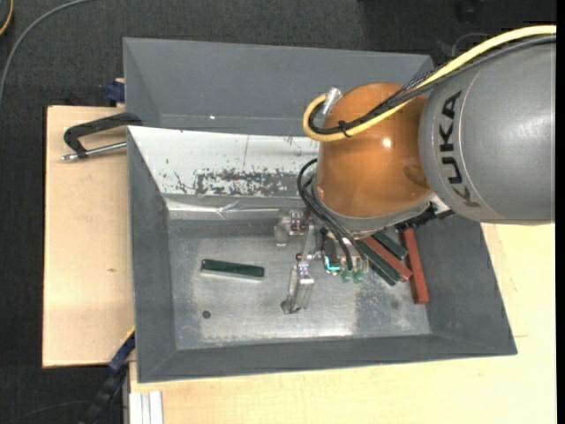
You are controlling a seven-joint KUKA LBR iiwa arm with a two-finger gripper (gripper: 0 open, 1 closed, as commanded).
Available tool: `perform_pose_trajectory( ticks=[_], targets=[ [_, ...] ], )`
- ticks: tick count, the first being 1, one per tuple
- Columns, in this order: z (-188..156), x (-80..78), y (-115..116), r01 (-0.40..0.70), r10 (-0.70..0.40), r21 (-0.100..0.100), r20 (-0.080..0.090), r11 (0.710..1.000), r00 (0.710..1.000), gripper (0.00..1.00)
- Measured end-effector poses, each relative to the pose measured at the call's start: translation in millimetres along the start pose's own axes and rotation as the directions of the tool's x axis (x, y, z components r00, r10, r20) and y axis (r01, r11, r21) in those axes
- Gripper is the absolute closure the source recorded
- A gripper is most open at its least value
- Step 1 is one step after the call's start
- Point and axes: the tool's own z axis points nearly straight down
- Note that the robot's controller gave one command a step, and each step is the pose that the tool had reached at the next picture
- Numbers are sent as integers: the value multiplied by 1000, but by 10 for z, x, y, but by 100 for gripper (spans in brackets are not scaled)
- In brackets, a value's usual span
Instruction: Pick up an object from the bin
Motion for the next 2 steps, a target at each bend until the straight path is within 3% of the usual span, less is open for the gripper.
perform_pose_trajectory(
  ticks=[1,2],
  targets=[
    [1413,-444,581,-87,87,0,-4,996,996,0],
    [1073,-523,605,-29,29,-3,10,1000,1000,0]
  ],
)
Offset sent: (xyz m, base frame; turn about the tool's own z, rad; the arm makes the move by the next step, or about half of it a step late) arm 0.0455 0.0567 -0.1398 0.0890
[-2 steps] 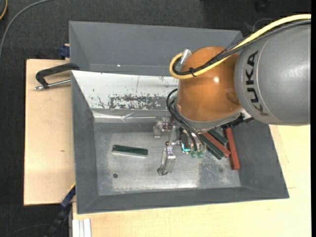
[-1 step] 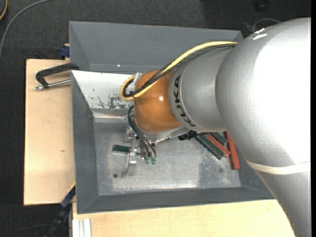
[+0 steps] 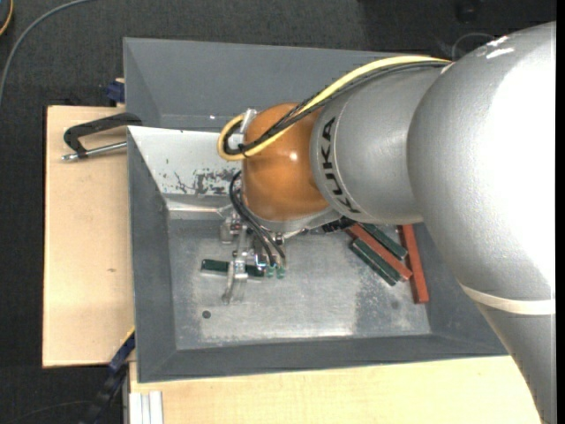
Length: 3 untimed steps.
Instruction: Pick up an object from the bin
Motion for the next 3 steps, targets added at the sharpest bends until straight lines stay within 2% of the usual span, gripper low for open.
perform_pose_trajectory(
  ticks=[1,2,3],
  targets=[
    [-16,-92,-86,-88,88,1,-3,996,996,0],
    [329,-116,-37,-313,313,6,-10,950,950,0],
    [322,-120,-31,-312,312,5,-8,950,950,0]
  ],
)
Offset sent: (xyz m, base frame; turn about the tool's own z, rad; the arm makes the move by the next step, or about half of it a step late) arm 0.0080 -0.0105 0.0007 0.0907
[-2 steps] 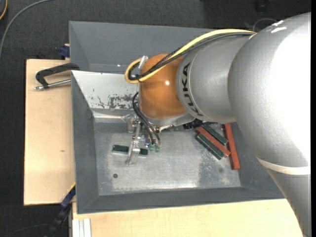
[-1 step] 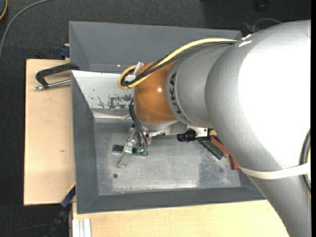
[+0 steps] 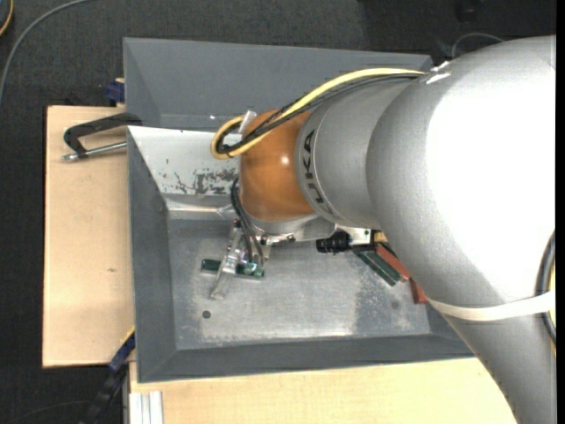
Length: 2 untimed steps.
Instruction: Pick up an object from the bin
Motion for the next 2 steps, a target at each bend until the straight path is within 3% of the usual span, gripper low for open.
perform_pose_trajectory(
  ticks=[1,2],
  targets=[
    [1,0,-1,-1,1,0,0,1000,1000,100],
    [-483,-18,17,0,0,-6,9,1000,1000,100]
  ],
)
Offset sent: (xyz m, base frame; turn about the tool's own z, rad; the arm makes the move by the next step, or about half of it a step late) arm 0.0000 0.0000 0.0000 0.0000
